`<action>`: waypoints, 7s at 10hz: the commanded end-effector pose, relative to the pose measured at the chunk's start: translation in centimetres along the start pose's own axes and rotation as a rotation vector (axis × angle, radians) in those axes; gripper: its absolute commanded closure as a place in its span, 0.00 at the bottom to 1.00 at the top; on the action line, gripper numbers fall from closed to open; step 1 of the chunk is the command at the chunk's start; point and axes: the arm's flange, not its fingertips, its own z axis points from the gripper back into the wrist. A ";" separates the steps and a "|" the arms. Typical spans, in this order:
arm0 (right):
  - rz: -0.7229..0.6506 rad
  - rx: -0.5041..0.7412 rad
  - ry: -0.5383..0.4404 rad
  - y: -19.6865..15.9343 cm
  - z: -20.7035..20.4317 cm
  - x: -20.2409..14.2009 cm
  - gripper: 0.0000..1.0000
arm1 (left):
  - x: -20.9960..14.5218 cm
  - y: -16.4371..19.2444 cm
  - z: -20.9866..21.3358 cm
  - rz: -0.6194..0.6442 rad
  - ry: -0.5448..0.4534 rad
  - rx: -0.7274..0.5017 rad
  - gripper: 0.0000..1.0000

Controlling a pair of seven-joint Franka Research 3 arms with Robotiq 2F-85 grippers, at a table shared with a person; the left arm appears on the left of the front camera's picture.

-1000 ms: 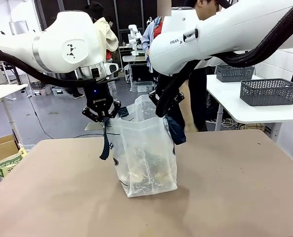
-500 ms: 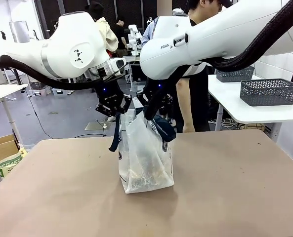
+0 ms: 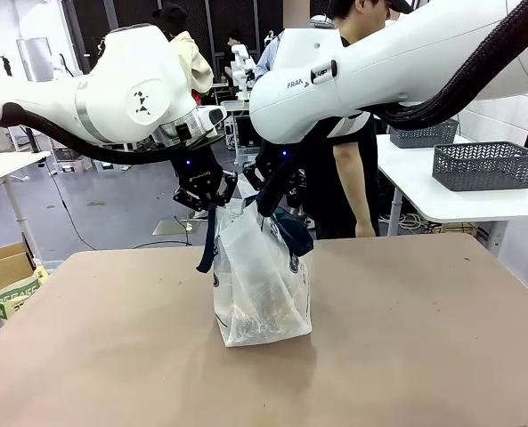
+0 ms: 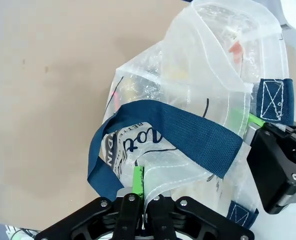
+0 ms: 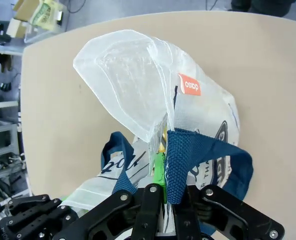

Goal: Transfer purchased items from the store into the shopping bag.
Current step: Move the Reusable shopping bag to the right side of the table.

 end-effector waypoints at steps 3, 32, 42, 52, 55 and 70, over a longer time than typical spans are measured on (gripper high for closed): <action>-0.010 -0.009 0.001 0.1 -0.3 0.0 1.00 | 0.1 -0.7 -0.4 -0.034 -0.023 -0.051 1.00; -0.013 0.007 0.006 -0.1 -1.0 0.3 1.00 | -1.6 0.5 -0.9 -0.066 -0.022 -0.320 0.00; -0.013 0.007 0.006 -0.1 -1.0 0.3 1.00 | -1.5 -0.4 -0.8 -0.103 -0.061 -0.365 0.00; -0.013 0.007 0.006 -0.1 -1.0 0.3 1.00 | -1.4 -1.0 -0.5 -0.117 -0.064 -0.419 0.00; -0.013 0.007 0.006 -0.1 -1.0 0.3 1.00 | -1.5 -1.2 -0.5 -0.128 -0.068 -0.415 0.00; -0.013 0.007 0.006 -0.1 -1.0 0.3 1.00 | -2.0 -3.0 -1.0 -0.202 -0.027 -0.116 1.00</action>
